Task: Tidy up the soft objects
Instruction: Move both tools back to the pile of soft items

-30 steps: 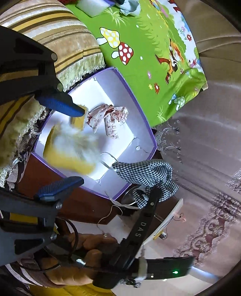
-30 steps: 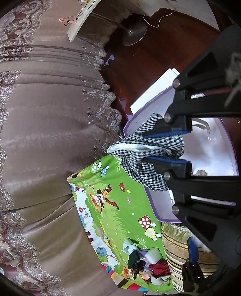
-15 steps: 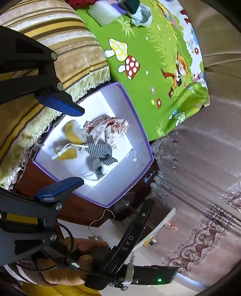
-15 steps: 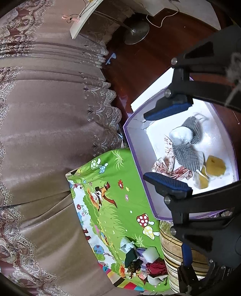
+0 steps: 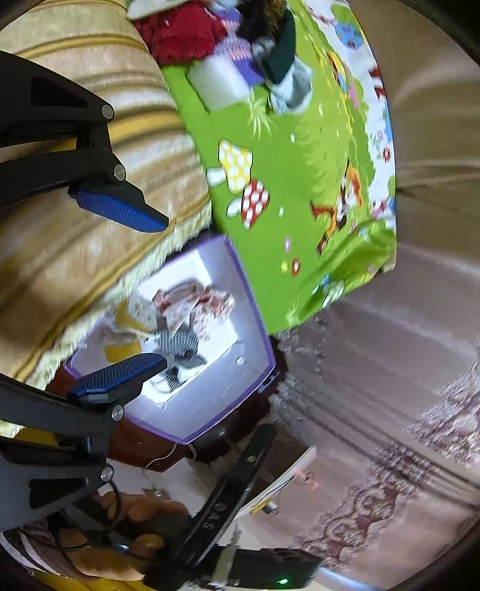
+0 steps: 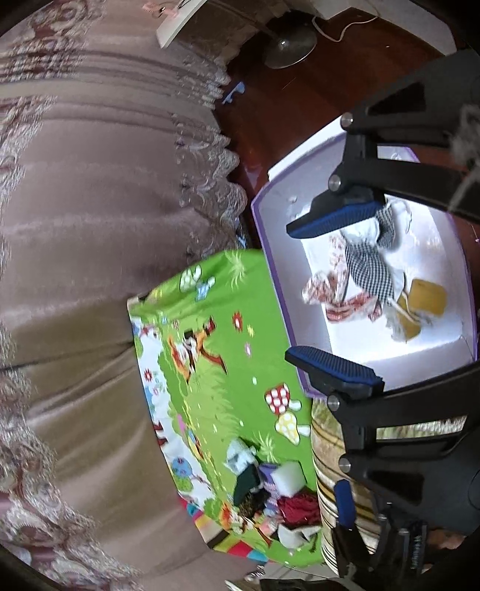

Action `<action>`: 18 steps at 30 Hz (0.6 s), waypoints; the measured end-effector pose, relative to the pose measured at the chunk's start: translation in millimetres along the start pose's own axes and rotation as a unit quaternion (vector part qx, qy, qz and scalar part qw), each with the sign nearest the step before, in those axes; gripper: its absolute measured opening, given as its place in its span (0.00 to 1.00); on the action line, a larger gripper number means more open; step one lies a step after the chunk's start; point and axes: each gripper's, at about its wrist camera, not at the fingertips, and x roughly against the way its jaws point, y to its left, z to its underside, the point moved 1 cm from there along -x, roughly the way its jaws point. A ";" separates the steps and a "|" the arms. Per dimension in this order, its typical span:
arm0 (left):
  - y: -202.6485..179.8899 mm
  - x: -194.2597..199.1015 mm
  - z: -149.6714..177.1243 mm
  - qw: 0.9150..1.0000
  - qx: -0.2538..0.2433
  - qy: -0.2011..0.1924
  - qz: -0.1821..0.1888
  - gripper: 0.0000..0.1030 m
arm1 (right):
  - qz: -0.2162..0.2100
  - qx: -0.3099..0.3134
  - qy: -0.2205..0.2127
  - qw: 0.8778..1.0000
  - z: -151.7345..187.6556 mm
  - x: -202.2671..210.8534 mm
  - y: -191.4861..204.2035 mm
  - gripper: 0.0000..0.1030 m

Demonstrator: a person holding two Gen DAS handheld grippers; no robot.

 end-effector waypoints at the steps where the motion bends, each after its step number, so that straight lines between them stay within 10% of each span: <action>1: 6.5 3.1 -0.2 1.000 0.007 -0.004 -0.004 0.67 | -0.004 0.005 0.002 1.000 -0.3 -0.8 4.8 0.63; 18: 121.9 63.9 15.2 0.985 0.153 -0.064 -0.049 0.67 | -0.072 0.073 0.039 0.994 -1.5 -24.2 93.4 0.63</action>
